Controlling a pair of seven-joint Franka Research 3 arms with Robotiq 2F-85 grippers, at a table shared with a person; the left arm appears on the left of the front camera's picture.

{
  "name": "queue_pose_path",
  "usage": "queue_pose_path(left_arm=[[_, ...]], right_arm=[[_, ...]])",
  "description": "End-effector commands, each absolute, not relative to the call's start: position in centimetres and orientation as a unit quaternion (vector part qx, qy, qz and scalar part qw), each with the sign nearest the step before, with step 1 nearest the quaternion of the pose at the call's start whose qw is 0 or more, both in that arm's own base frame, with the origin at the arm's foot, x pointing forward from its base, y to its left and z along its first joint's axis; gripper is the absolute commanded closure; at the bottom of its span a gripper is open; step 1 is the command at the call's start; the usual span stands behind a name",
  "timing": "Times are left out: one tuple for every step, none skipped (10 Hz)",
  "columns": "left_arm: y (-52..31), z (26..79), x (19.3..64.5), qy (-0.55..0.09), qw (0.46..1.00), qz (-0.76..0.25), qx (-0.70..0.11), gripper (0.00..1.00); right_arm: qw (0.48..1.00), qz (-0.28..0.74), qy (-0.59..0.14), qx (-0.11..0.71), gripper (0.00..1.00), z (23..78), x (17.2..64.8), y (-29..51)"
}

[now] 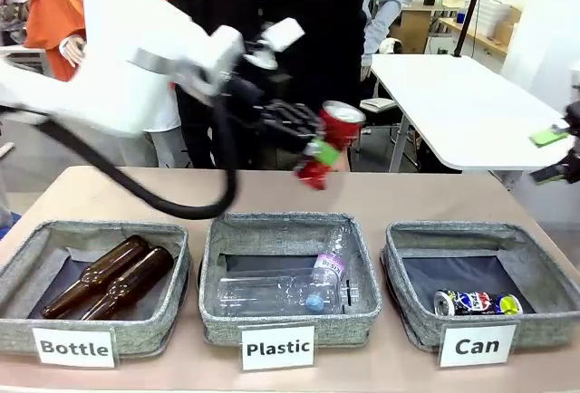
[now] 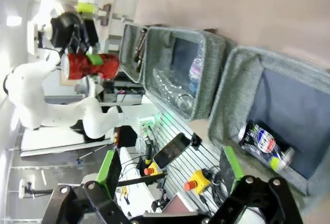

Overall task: Sort the can waste into the basket.
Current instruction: Pick up the can waste from the table and place it in the right Fabric basket.

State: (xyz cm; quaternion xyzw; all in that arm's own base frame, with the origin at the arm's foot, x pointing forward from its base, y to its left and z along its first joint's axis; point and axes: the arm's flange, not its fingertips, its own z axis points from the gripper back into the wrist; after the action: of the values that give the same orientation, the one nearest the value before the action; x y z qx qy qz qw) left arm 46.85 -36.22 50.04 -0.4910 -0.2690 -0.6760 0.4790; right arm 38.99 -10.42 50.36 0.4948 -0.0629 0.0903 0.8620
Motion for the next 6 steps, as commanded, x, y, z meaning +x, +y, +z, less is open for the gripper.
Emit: queue_pose_path(left_arm=[[-43.9, 47.9, 47.8, -0.28, 0.483, -0.682, -0.473, 0.68], [-48.1, 46.1, 47.2, -0.265, 0.49, -0.682, -0.475, 0.68], [-51.8, 44.9, 46.8, -0.264, 0.482, -0.687, -0.475, 0.68], [-55.2, 43.6, 46.7, -0.267, 0.487, -0.698, -0.452, 0.68], [-58.0, 43.1, 46.8, -0.248, 0.483, -0.707, -0.454, 0.68], [-59.8, 42.7, 47.4, -0.238, 0.474, -0.718, -0.451, 0.68]], right_arm=[[0.885, 0.078, -0.09, 0.451, 0.0, 53.8, 34.5, -16.0], [0.899, 0.058, -0.113, 0.42, 0.0, 54.2, 32.7, -19.0], [0.907, 0.049, -0.126, 0.4, 0.0, 54.3, 30.8, -22.3], [0.909, 0.04, -0.149, 0.387, 0.0, 54.2, 29.4, -25.1], [0.91, 0.024, -0.169, 0.379, 0.0, 53.6, 28.2, -26.8], [0.906, 0.014, -0.184, 0.38, 0.0, 53.1, 27.7, -27.6]])
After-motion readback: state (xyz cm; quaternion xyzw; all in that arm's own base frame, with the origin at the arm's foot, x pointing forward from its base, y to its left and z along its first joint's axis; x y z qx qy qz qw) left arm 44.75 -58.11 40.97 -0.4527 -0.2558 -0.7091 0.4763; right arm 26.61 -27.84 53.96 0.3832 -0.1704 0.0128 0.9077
